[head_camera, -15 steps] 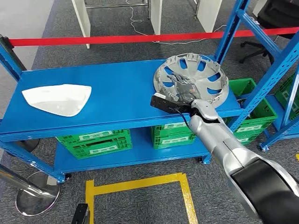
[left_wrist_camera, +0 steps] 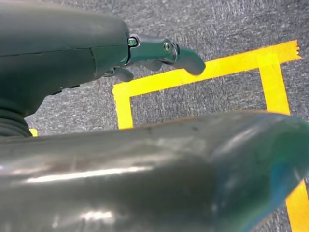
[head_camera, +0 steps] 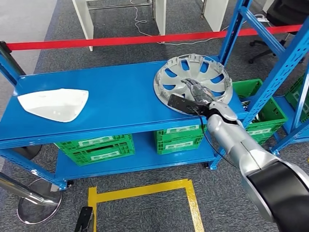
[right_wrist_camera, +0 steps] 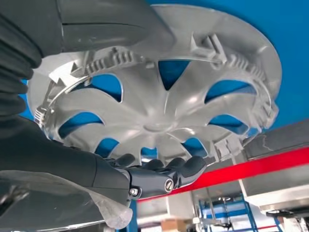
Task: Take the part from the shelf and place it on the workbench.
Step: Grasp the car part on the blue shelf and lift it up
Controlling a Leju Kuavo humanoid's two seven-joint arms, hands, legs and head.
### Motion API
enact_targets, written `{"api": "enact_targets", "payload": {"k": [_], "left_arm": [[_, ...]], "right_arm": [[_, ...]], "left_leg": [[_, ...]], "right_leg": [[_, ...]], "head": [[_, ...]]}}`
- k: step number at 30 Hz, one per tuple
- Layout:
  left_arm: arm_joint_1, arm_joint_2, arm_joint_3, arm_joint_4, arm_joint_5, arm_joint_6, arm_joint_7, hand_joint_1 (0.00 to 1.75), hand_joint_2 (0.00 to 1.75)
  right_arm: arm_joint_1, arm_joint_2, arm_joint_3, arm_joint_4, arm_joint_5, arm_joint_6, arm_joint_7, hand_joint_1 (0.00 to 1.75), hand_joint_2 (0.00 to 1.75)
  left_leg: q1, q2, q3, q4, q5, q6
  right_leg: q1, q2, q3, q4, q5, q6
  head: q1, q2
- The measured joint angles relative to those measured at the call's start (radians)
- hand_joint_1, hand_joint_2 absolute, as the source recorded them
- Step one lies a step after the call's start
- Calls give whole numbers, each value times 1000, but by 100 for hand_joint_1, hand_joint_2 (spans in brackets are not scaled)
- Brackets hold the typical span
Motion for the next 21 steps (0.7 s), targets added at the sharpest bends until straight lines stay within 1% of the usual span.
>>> {"api": "enact_targets", "payload": {"k": [1, 3, 4, 5, 6, 7, 8, 9, 10, 11, 12, 14, 15, 16, 17, 18, 19, 20, 21], "left_arm": [[-1, 3, 0, 0, 0, -2, 0, 0, 0], [-2, 7, 0, 0, -1, -6, 0, 0, 0], [-2, 8, 0, 0, -2, -8, 0, 0, 0], [-1, 9, 0, 0, -2, -11, 0, 0, 0], [-1, 9, 0, 0, -1, -14, 0, 0, 0], [-2, 10, 0, 0, 0, -16, 0, 0, 0], [-3, 10, 0, 0, 1, -18, 0, 0, 0], [-4, 9, 0, 0, 1, -20, 0, 0, 0], [-6, 8, 0, 0, 1, -21, 0, 0, 0], [-7, 7, 0, 0, -1, -22, 0, 0, 0], [-8, 6, 0, 0, -2, -23, 0, 0, 0], [-9, 3, 0, 0, -5, -23, 0, 0, 0], [-10, 2, 0, 0, -5, -22, 0, 0, 0], [-11, 0, 0, 0, -4, -21, 0, 0, 0], [-12, -1, 0, 0, -3, -21, 0, 0, 0], [-13, -2, 0, 0, -2, -20, 0, 0, 0], [-13, -2, 1, 0, -2, -20, 0, 0, 0], [-12, -2, 1, 0, -1, -19, 1, 0, 0], [-12, -1, 1, 0, -1, -19, 1, 0, 0]], "right_arm": [[1, 0, -9, 0, -10, 5, -8, 0, 0], [4, 1, -23, 0, -19, 15, -16, 0, 0], [8, 1, -27, 0, -19, 20, -15, 0, 0], [11, 1, -31, 0, -20, 27, -11, 0, 0], [13, 1, -34, 0, -21, 35, -7, 0, 0], [13, 1, -37, 0, -24, 43, -3, 0, 0], [13, 1, -41, 0, -27, 53, -1, 0, 0], [11, 1, -45, 0, -30, 62, 0, 0, 0], [10, 1, -49, 1, -32, 70, 0, 0, 0], [9, 1, -51, 2, -33, 80, 0, 0, 0], [10, 1, -52, 3, -32, 87, 0, 0, 0], [11, 2, -53, 5, -27, 99, 0, 0, 0], [10, 3, -54, 6, -24, 103, 3, 0, 0], [9, 3, -54, 6, -21, 107, 6, 0, 0], [8, 4, -54, 8, -18, 112, 9, 0, 44], [10, 4, -54, 10, -16, 116, 13, 0, 87], [14, 4, -54, 13, -15, 121, 15, 0, 131], [19, 4, -54, 17, -15, 123, 17, 0, 175], [22, 4, -54, 20, -13, 125, 20, 0, 175]], "left_leg": [[1, 0, -16, 38, -23, -5], [2, 1, -74, 168, -83, -12], [3, 1, -103, 228, -103, -13], [2, 1, -119, 259, -106, -12], [2, 1, -116, 247, -86, -10], [2, 1, -94, 197, -51, -5], [1, 1, -61, 125, -13, 1], [-1, 1, -30, 59, 14, 8], [-3, 1, -6, 9, 27, 13], [-6, 1, 5, -16, 28, 16], [-8, 0, 8, -23, 24, 17], [-6, 0, 12, -34, 28, 24], [-4, 1, 15, -40, 31, 29], [-1, 2, 18, -46, 35, 33], [1, 2, 19, -48, 36, 36], [1, 2, 19, -48, 36, 38], [1, 2, 19, -48, 36, 39], [1, 1, 19, -47, 35, 39], [1, 1, 19, -46, 34, 39]], "right_leg": [[-2, 0, 2, -1, 0, -6], [-2, 0, 4, -1, -2, -12], [-1, 0, 5, -1, -2, -13], [-1, 0, 6, -1, -3, -13], [0, 1, 7, -1, -3, -13], [1, 1, 9, -1, -3, -13], [2, 2, 11, -1, -4, -12], [4, 2, 12, -1, -5, -10], [5, 2, 12, -1, -6, -7], [6, 2, 10, -1, -5, -3], [6, 2, 9, -3, -4, 2], [4, 1, 6, -5, -6, 13], [4, 1, -1, 8, -17, 18], [4, 1, -17, 40, -37, 22], [3, 0, -42, 91, -65, 25], [3, 0, -73, 158, -94, 28], [2, 0, -103, 220, -115, 30], [2, 0, -122, 258, -121, 32], [2, -1, -126, 259, -108, 33]], "head": [[-2, 0], [-6, 0], [-6, 0], [-6, 0], [-6, 0], [-6, 0], [-6, 0], [-5, 0], [-5, 0], [-5, 0], [-5, 0], [-4, 0], [-3, 0], [-2, 0], [-1, 0], [0, 0], [0, 0], [0, 0], [0, 0]]}}
